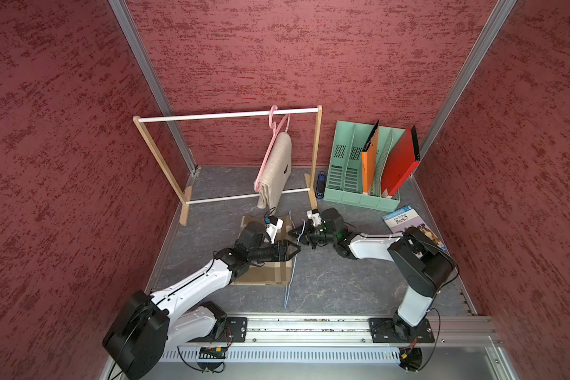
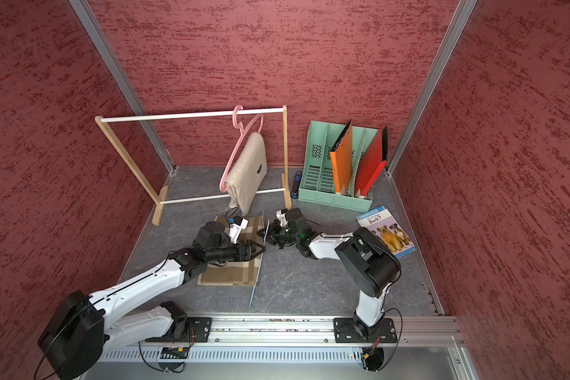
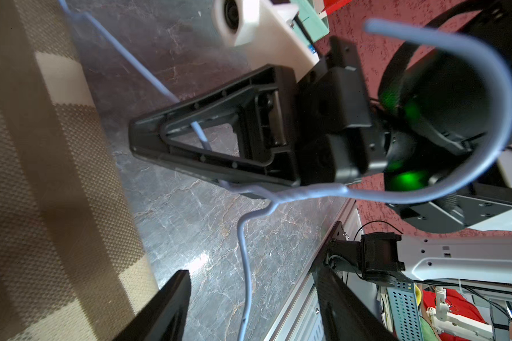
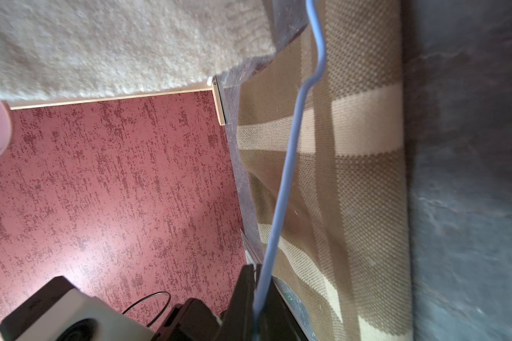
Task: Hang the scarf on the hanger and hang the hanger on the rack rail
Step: Place the hanger at the clothesline.
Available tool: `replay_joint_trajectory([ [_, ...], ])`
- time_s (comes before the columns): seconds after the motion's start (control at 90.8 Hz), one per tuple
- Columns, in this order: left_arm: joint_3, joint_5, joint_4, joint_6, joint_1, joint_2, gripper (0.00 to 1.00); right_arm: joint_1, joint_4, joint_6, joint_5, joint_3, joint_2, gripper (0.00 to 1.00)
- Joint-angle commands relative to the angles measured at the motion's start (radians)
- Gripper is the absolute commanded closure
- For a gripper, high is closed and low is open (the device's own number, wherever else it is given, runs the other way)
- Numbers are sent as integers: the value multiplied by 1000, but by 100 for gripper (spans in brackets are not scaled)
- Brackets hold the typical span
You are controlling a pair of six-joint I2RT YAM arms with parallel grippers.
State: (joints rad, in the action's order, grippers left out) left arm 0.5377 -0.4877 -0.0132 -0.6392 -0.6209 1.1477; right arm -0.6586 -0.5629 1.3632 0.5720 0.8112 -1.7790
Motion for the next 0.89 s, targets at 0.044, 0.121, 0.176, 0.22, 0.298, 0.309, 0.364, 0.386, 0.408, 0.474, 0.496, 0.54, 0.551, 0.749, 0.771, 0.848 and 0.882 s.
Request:
replay_joint_trajectory([
  [0.044,8,39,69,12,-42,67,35,16,-28,-6,-12,-26,27,100],
  [0.121,12,35,101,7,-61,108,40,17,-37,-3,-8,-29,24,100],
  [0.176,17,34,111,6,-70,134,45,17,-45,1,-5,-29,20,100],
  [0.22,21,35,116,3,-77,148,51,17,-49,2,-4,-28,18,100],
  [0.298,25,38,124,1,-81,157,61,18,-49,2,-6,-29,17,100],
  [0.309,25,38,125,1,-81,156,62,19,-49,2,-7,-29,16,100],
  [0.364,27,40,122,2,-82,152,68,19,-48,1,-8,-30,16,100],
  [0.386,27,42,119,5,-82,151,69,20,-48,1,-9,-30,16,100],
  [0.408,26,45,117,5,-82,145,69,20,-48,1,-10,-32,15,100],
  [0.474,25,53,108,9,-82,134,71,22,-47,-1,-12,-33,16,100],
  [0.496,23,55,106,10,-82,129,71,22,-46,-1,-13,-33,15,100],
  [0.54,21,59,104,10,-82,124,71,23,-44,-2,-14,-35,13,100],
  [0.551,20,59,104,11,-82,122,71,23,-44,-2,-14,-35,12,100],
  [0.749,19,69,98,17,-80,106,88,25,-40,-6,-13,-33,10,100],
  [0.771,20,68,98,18,-80,107,91,26,-40,-6,-11,-31,10,100],
  [0.848,23,65,103,20,-80,115,97,27,-35,-8,-6,-24,10,100],
  [0.882,25,62,108,19,-81,118,99,27,-33,-10,-7,-23,10,100],
])
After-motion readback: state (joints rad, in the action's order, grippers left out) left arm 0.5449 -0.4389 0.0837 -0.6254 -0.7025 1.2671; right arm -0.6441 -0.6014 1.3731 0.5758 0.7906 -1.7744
